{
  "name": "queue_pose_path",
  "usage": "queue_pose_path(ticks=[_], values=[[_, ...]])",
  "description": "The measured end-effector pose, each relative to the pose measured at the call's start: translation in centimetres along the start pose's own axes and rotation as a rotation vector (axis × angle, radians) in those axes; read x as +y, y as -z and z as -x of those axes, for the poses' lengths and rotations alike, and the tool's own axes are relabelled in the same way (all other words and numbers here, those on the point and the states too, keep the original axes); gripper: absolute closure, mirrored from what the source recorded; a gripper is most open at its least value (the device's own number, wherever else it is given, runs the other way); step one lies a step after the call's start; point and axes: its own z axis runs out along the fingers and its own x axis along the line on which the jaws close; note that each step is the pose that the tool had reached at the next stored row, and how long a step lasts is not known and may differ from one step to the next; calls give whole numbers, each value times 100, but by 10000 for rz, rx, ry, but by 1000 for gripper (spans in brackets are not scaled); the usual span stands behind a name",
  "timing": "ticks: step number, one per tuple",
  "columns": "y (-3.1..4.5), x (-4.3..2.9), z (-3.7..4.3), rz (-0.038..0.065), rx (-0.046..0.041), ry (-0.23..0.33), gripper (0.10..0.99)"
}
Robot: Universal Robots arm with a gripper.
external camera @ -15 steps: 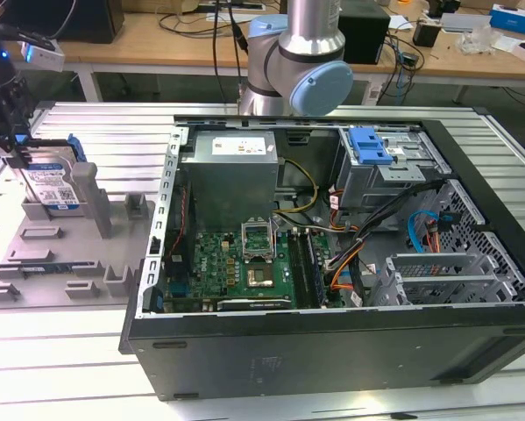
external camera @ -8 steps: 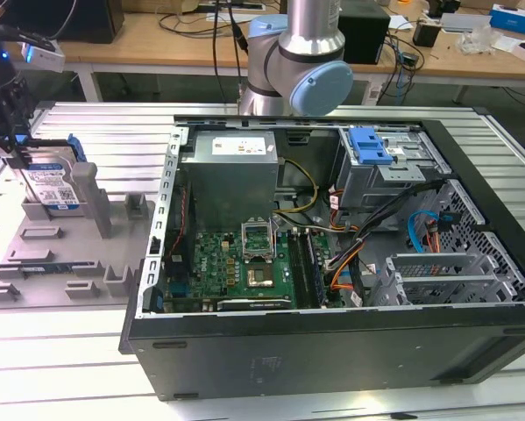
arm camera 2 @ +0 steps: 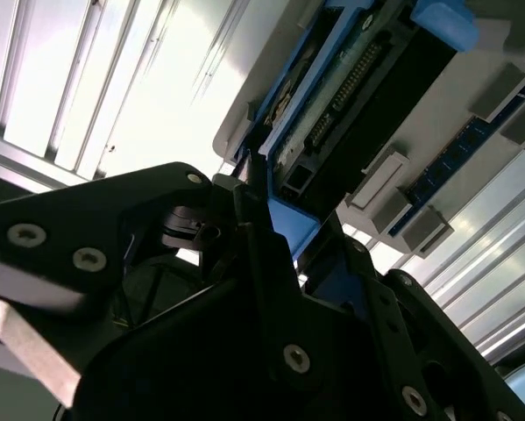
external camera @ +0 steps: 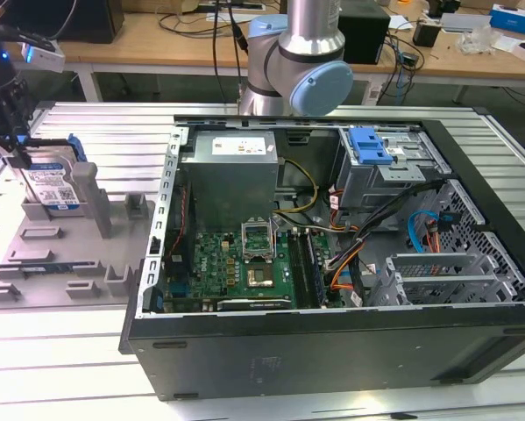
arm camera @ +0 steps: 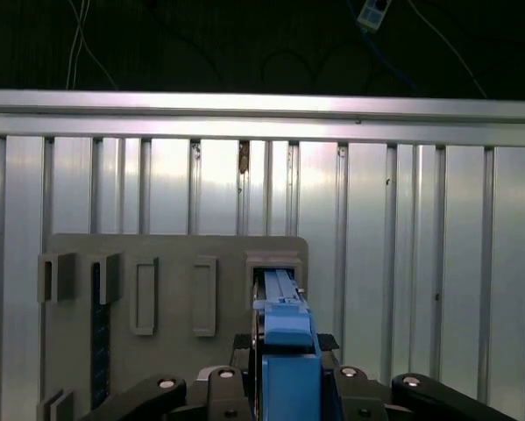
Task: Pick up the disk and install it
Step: 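Pick up the disk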
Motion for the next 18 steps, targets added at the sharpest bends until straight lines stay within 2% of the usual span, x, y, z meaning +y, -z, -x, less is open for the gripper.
queue_pose_path(ticks=[15,18], values=[[-2,-1,-6,-3,-2,2,718],[19,-1,-11,-3,-25,2,718]])
